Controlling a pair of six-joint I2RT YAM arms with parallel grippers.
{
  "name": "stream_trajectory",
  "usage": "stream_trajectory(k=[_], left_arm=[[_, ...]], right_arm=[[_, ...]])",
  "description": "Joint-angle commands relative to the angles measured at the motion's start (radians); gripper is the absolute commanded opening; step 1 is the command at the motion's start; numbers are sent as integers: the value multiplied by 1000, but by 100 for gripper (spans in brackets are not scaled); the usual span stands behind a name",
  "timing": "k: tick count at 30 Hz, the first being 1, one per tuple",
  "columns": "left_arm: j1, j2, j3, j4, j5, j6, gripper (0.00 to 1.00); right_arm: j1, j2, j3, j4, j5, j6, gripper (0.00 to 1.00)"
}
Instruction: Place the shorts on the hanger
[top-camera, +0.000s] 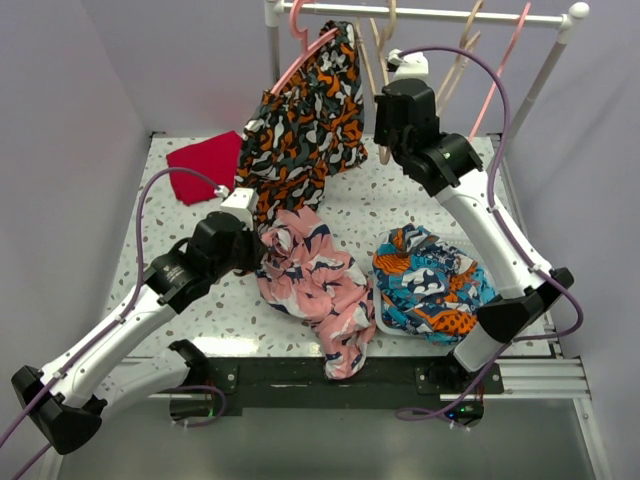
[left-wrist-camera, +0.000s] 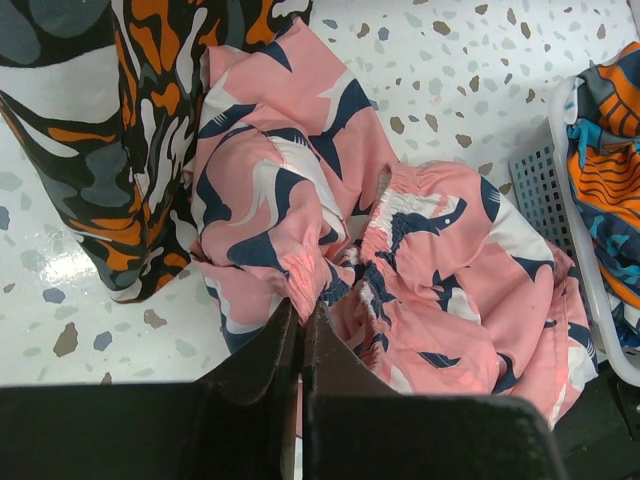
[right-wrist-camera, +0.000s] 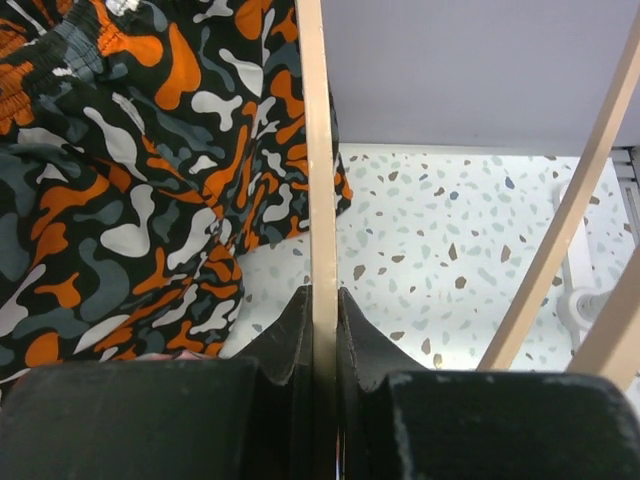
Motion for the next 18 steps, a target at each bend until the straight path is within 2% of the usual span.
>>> stream_trajectory(k=[1, 11, 18], left_arm=[[8, -22, 12, 31, 0, 14, 0], [6, -23, 1, 38, -3, 17, 0], [8, -11, -27, 53, -31, -3, 0]], right_arm=[[-5, -104, -43, 150, -7, -75, 0], [-2, -180, -90, 108, -43, -22, 0], [-2, -280, -181, 3, -167, 63, 0]])
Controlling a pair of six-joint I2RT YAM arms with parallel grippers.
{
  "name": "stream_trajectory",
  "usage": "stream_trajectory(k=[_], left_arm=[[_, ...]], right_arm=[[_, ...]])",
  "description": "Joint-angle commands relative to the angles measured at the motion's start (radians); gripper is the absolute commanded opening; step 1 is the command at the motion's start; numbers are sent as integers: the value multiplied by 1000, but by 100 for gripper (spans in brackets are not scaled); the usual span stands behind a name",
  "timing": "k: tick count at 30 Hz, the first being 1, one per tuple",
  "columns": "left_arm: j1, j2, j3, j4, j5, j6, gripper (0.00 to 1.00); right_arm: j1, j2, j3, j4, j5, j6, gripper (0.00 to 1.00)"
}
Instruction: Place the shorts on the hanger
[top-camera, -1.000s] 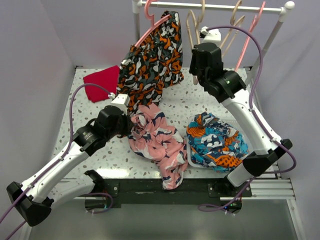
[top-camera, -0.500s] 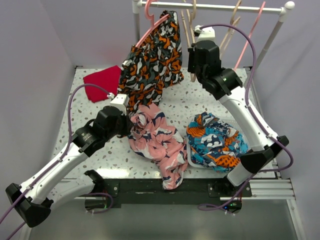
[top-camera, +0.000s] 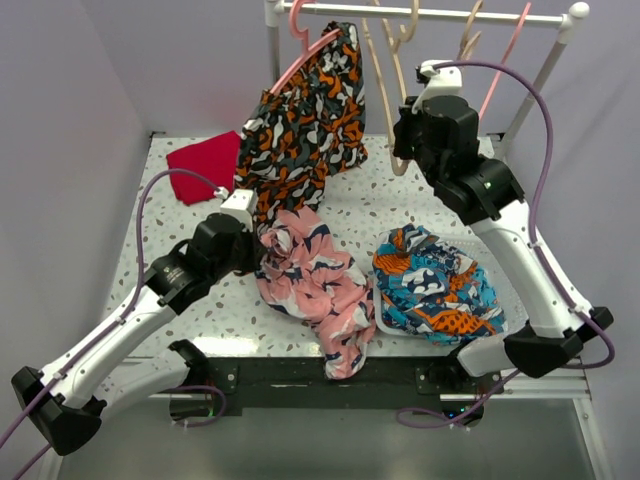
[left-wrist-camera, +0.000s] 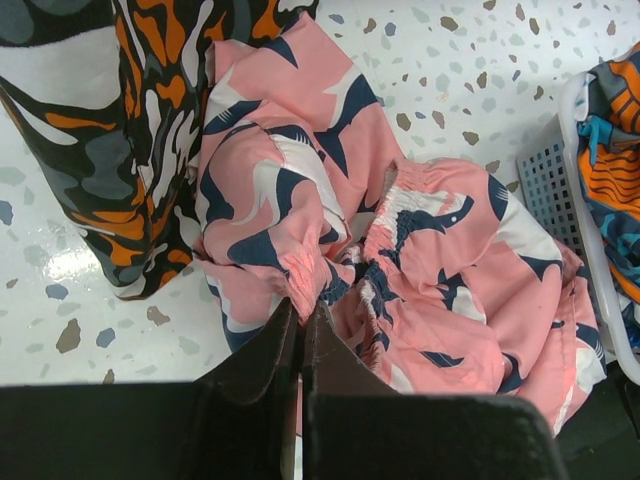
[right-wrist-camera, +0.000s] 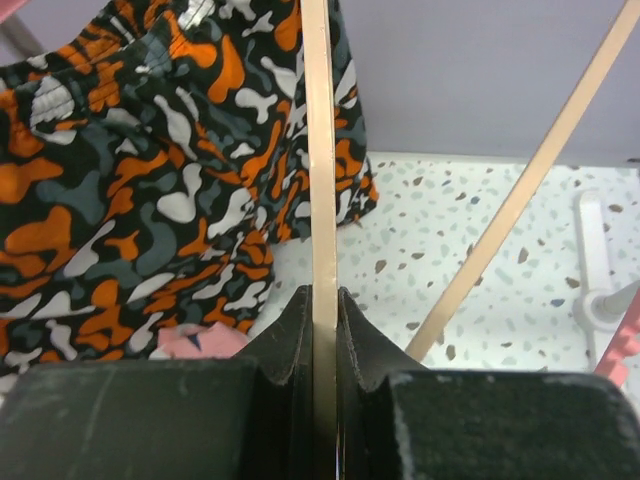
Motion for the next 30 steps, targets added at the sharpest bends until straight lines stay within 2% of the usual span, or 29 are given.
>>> stream_trajectory(k=[1, 5, 11, 15, 24, 30], left_arm=[[6, -3, -29, 52, -36, -14, 0], [8, -1, -69, 53, -94, -55, 0], [15, 6, -162, 86, -164, -123, 0], [26, 8, -208, 102, -194, -152, 0], [57, 29, -236, 129, -241, -195, 0], [69, 63, -204, 138, -235, -187, 0]], right_arm=[[-1, -86, -45, -71, -140, 84, 0], [1, -211, -127, -166, -274, 148, 0], [1, -409, -384, -249, -533, 204, 0], [1, -527, -477, -356, -626, 213, 0], [2, -578, -585, -510, -907, 199, 0], [2, -561, -571, -544, -987, 155, 0]])
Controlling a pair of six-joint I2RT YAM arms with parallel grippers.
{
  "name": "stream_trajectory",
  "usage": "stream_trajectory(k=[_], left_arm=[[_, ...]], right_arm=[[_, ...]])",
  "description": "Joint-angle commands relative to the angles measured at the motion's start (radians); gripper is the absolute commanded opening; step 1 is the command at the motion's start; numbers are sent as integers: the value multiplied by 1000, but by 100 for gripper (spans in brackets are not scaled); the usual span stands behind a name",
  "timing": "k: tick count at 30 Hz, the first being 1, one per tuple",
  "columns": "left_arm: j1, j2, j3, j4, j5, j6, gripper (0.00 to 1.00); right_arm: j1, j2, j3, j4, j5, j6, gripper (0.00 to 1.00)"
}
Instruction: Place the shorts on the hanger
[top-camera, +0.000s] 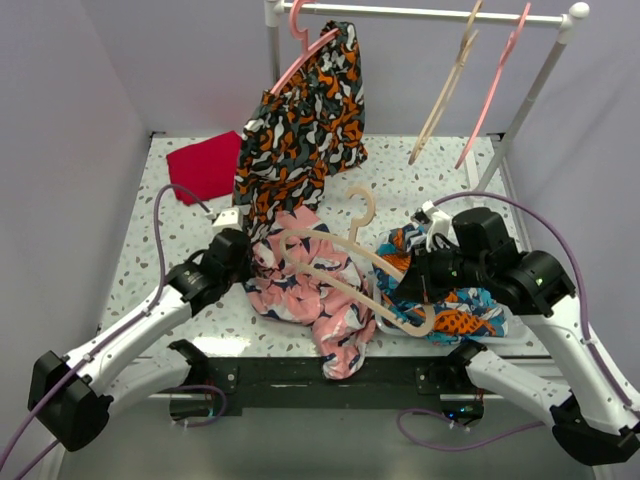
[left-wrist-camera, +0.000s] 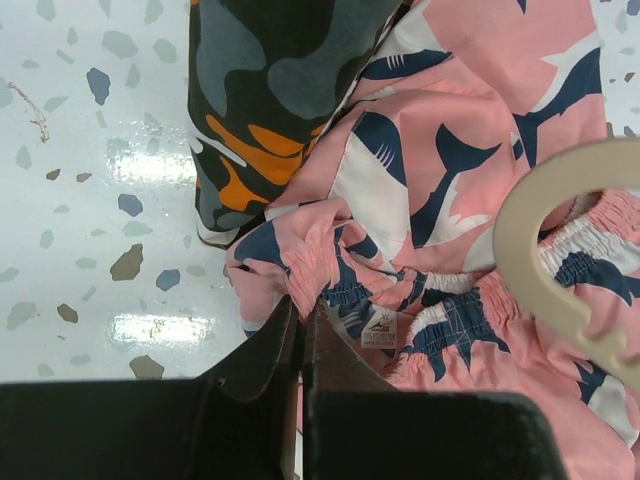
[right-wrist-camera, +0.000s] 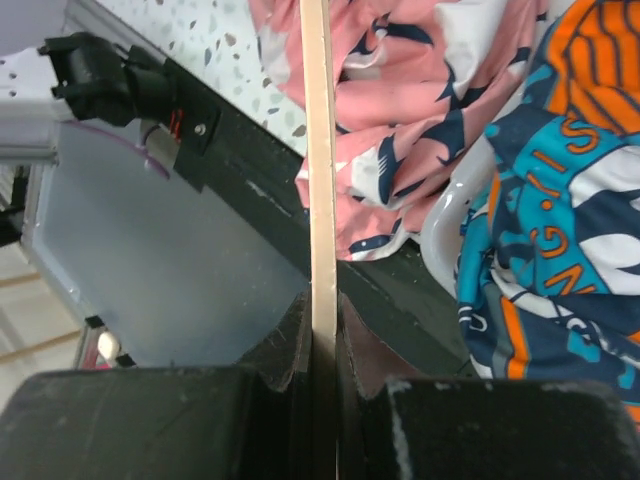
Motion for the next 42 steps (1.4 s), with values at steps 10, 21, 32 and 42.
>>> stream_trajectory(k=[10, 21, 32, 42], left_arm=[[10, 25, 61, 45, 17, -9, 0], [9, -30, 74, -29, 88, 10, 0], [9, -107, 88, -95, 137, 57, 0], [9, -153, 145, -173, 169, 24, 0]], right_arm=[[61, 43, -58, 72, -121, -54, 0], [198, 77, -66, 165, 123, -26, 0], [198, 68, 1, 176, 165, -63, 0], [198, 45, 60, 224, 171, -106, 0]])
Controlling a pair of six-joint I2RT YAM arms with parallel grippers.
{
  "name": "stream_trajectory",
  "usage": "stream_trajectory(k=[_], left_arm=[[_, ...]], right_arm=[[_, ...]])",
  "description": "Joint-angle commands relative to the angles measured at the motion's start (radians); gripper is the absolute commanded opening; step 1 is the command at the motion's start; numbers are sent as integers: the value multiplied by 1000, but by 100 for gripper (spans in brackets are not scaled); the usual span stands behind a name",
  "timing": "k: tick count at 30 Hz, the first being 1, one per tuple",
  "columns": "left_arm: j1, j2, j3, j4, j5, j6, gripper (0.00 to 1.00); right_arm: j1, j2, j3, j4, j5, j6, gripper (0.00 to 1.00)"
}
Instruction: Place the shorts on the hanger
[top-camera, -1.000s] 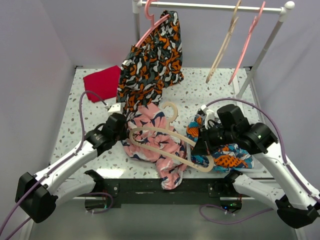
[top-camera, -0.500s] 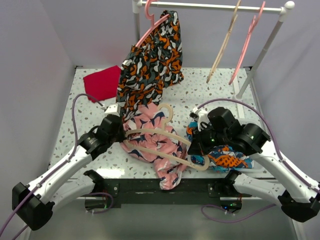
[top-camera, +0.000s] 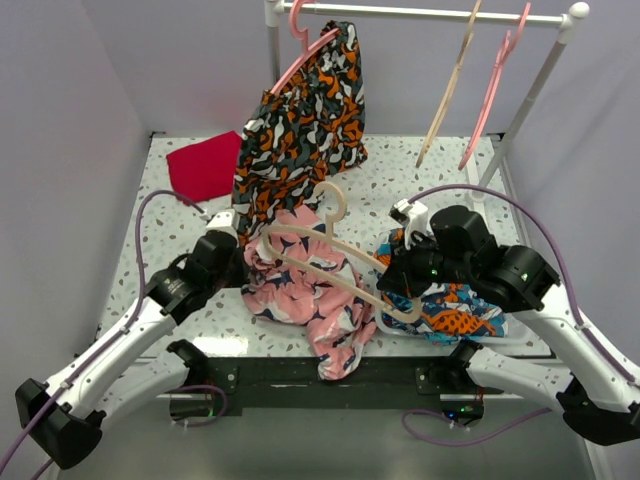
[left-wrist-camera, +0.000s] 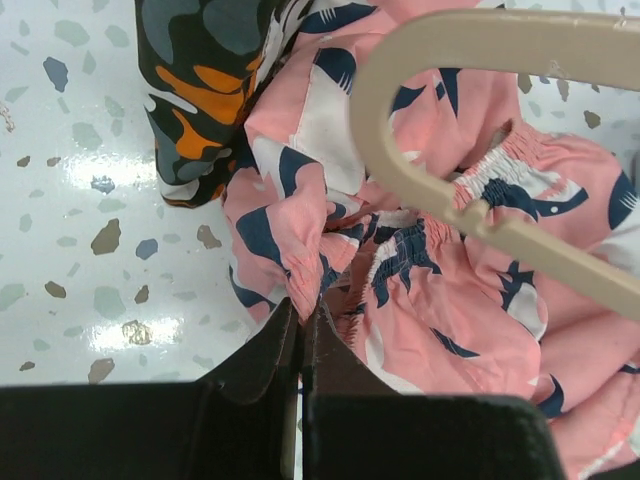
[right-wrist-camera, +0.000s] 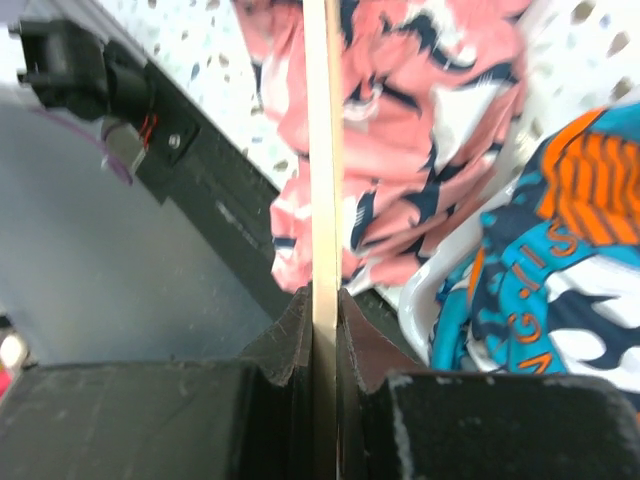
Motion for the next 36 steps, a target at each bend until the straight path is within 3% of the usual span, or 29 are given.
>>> stream_trajectory(k=[1, 6, 18, 36], left_arm=[[4, -33, 100, -40, 38, -18, 0], [4, -36, 180, -88, 15, -39, 0], [8, 64, 91, -20, 19, -50, 0], [44, 85, 106, 1, 24, -24, 0]], right_arm=[[-3, -12, 23, 88, -14, -36, 0], [-3, -15, -8, 87, -63, -56, 0], [-1, -110, -26, 13, -3, -106, 0], [-3, -58, -66, -10, -123, -157, 0]])
